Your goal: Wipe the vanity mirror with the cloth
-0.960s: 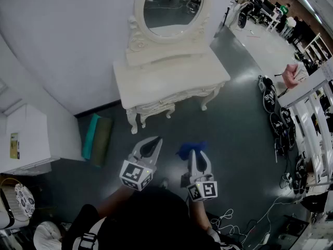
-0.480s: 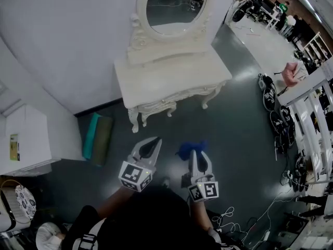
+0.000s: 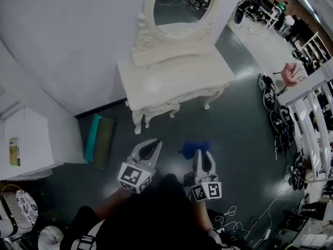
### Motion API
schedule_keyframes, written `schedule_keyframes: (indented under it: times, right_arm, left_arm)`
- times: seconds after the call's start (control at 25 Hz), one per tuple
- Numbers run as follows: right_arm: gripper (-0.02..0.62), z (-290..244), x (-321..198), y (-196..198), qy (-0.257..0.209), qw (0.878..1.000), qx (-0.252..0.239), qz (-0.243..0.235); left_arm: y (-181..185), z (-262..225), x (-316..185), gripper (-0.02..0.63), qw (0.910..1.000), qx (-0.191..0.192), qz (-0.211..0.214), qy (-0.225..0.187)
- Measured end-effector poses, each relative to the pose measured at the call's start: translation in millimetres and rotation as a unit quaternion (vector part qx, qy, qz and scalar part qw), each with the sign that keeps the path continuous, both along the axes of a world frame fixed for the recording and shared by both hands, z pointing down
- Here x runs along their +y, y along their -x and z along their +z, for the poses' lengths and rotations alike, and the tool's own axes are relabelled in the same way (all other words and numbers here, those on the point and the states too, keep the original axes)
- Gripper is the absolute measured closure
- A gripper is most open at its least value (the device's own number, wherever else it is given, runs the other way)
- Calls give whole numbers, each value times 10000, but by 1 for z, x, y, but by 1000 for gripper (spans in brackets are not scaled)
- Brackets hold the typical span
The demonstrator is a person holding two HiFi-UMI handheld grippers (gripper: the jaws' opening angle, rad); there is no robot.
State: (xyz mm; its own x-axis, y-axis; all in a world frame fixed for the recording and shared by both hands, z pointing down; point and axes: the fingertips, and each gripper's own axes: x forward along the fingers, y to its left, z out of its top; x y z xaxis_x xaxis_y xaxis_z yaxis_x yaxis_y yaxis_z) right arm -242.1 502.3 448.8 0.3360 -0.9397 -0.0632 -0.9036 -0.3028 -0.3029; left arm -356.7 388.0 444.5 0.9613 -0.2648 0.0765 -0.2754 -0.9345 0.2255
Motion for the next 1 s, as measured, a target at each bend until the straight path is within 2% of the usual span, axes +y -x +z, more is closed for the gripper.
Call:
schedule_keyframes:
  times: [0.24, 0.52, 0.64, 0.76, 1.0]
  right_arm:
    - [557, -1, -24, -14, 37, 10000, -9, 49]
    - [557, 1, -74, -69, -51, 10000, 15, 5]
    - [557, -1, -95, -102, -68, 9999, 94, -44]
    - [557, 2, -117, -144, -74, 9999, 117, -69]
    - [557, 4, -170, -225, -107, 9996, 75, -254]
  left_arm:
    - [-4, 7, -28, 600, 9998, 58, -115, 160]
    - [-45, 14, -77, 600, 9996, 27, -263, 134]
    - [-79, 13, -96, 600, 9995, 55, -276, 170]
    - [-123, 10, -119, 600, 9995, 93, -293, 36]
    - [-205, -1, -171, 600, 9983, 96, -578, -28]
